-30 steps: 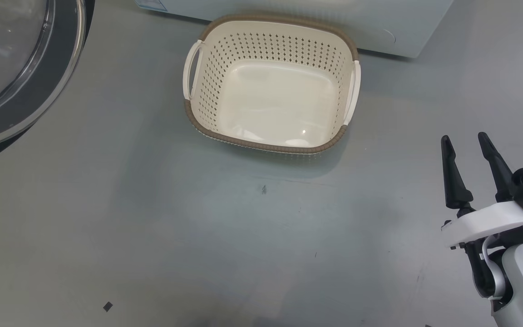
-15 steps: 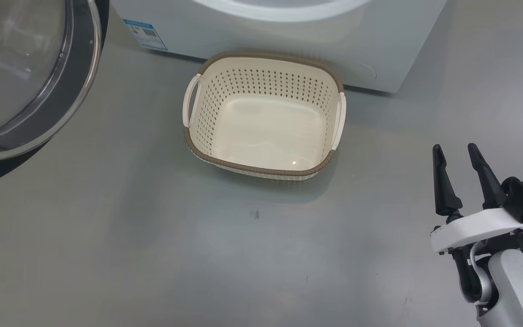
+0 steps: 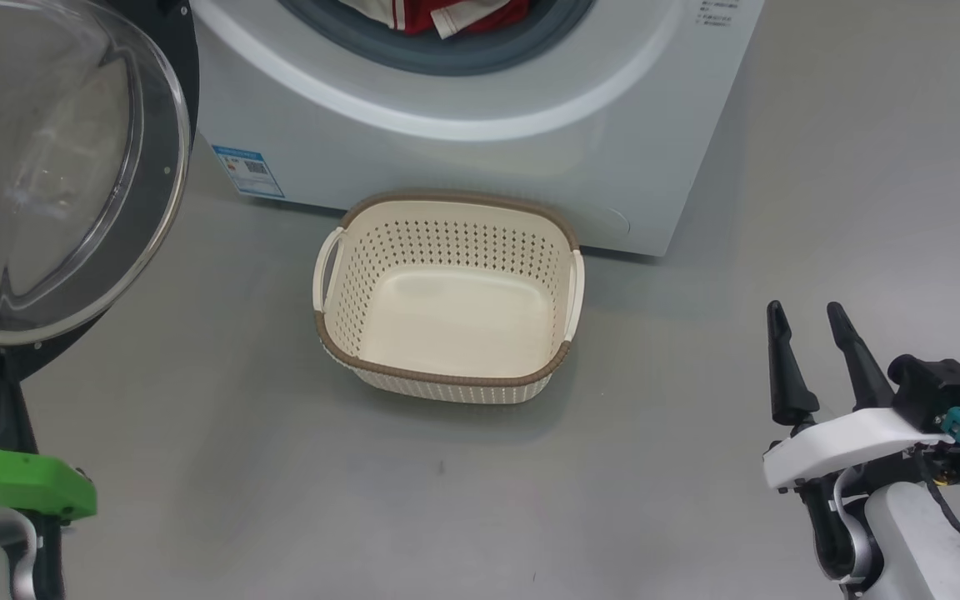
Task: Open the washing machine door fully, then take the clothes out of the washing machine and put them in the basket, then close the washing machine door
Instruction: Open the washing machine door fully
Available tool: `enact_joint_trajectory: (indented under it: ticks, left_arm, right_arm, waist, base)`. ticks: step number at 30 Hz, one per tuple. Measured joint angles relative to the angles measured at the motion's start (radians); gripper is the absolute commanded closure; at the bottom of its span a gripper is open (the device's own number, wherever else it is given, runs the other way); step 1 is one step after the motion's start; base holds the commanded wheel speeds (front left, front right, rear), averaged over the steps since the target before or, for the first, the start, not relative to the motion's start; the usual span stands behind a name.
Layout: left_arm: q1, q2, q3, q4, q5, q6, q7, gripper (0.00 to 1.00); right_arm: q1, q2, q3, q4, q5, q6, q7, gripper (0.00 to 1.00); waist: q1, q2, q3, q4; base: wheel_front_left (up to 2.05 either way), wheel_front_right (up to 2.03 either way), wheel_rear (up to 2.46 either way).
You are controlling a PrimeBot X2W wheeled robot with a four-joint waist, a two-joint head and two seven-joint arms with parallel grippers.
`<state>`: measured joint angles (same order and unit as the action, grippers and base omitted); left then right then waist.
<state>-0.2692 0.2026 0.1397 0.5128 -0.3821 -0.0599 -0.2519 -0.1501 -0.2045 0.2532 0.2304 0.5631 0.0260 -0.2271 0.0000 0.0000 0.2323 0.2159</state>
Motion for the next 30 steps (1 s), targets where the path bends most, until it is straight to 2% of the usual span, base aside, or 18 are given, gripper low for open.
enact_joint_trajectory:
  ticks: [14,22,30]
  left_arm:
    - [0.139,-0.044,-0.049,-0.108,0.044,-0.016,0.0,1.0]
    - [0.2,-0.108,-0.077,-0.163,0.044,-0.017,0.0,1.0]
    - [0.223,-0.124,-0.093,-0.233,0.056,-0.016,0.0,1.0]
  right_arm:
    - [0.051,0.039,0.017,0.022,0.009,0.017,-0.009,0.0]
    - [0.06,0.044,0.016,0.02,0.008,0.017,-0.013,0.0]
    - [0.076,0.045,0.007,0.016,0.007,0.017,-0.016,0.0]
  waist:
    - [0.0,0.0,-0.131,-0.099]
    - [0.0,0.0,-0.162,-0.165]
    - [0.0,0.0,-0.168,-0.212]
  base:
    - [0.0,0.0,0.0]
    - [0.0,0.0,0.0]
    - [0.0,0.0,0.0]
